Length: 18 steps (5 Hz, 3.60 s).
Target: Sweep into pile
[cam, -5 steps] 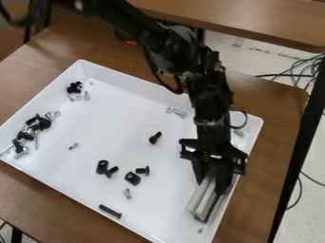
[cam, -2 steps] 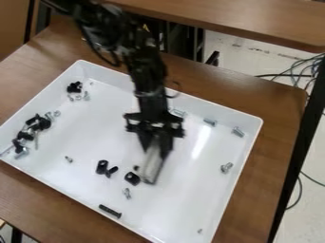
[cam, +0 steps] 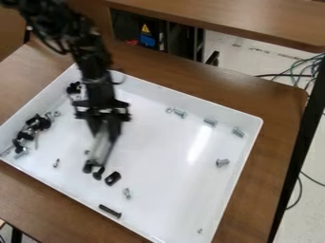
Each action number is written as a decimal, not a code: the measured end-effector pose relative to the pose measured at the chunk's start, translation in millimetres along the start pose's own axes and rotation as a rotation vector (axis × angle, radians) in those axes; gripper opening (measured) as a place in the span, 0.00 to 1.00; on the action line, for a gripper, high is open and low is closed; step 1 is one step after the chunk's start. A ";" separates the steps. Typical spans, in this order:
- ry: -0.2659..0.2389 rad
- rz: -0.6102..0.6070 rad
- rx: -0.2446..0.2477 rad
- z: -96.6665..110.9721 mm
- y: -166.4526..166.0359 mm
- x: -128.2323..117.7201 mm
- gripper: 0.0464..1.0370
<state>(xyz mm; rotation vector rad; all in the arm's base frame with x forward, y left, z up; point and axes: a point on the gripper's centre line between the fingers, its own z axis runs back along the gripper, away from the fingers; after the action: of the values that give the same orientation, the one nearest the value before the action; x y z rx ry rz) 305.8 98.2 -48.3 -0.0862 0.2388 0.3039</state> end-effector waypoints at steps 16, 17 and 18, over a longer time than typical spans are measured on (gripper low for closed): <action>0.191 -0.680 -0.077 -7.7 -241.7 -12.3 0.31; 0.173 -0.605 -0.104 -4.1 -217.0 7.8 0.31; 0.189 -0.576 -0.095 -5.5 -201.8 18.6 0.31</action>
<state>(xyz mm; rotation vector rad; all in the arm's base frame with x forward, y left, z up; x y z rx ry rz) 383.6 -89.0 -48.5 -0.2720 0.3742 -0.2679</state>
